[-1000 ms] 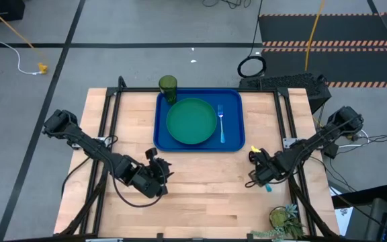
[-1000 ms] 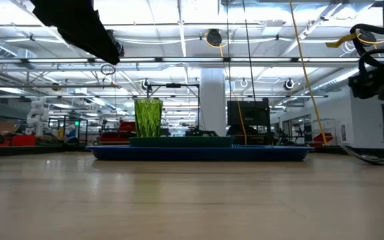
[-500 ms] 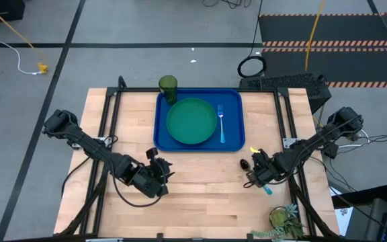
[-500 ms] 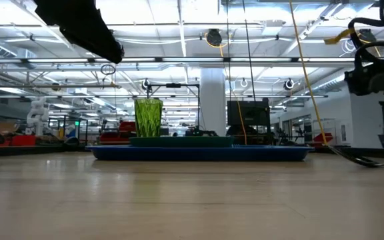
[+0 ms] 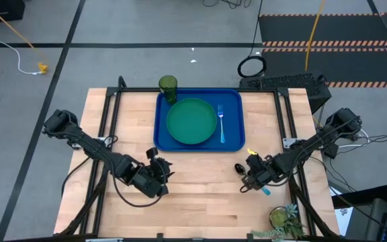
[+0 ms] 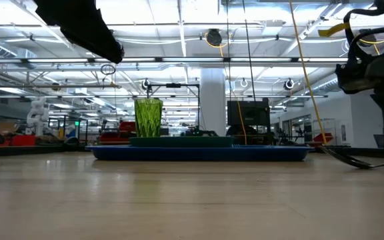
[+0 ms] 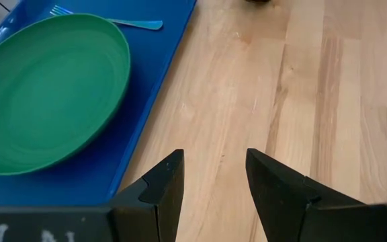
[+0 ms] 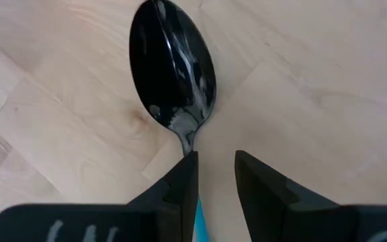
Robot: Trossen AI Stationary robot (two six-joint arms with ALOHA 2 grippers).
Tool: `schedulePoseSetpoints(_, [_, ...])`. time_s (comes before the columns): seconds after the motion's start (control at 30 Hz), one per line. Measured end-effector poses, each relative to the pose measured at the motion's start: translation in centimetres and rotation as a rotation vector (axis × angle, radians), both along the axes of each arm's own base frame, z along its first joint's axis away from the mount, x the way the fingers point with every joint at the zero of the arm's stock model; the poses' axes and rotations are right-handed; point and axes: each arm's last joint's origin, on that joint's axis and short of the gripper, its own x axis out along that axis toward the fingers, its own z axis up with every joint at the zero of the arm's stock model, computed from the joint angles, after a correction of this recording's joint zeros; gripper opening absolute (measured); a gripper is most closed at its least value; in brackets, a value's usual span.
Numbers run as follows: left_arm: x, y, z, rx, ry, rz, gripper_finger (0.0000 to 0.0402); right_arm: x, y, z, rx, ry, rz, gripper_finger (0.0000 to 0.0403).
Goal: Pick and place plate/cup/fork/spoon on tray
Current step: Put the blue spoon to the right of the blue fork on the blue serving tray
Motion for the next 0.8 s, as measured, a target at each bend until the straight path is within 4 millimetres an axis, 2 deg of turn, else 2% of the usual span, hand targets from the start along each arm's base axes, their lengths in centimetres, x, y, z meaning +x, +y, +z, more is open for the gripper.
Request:
schedulePoseSetpoints(0.47, [0.42, 0.78, 0.01, 0.002, -0.001, 0.027, 0.0163, 0.18, 0.52, 0.13, 0.053, 0.0, 0.139, 0.0091])
schedulePoseSetpoints(0.8, [0.42, 0.77, 0.02, -0.011, -0.006, 0.039, 0.0163, 0.14, 0.51, 0.15, -0.024, -0.011, 0.27, 0.0091])
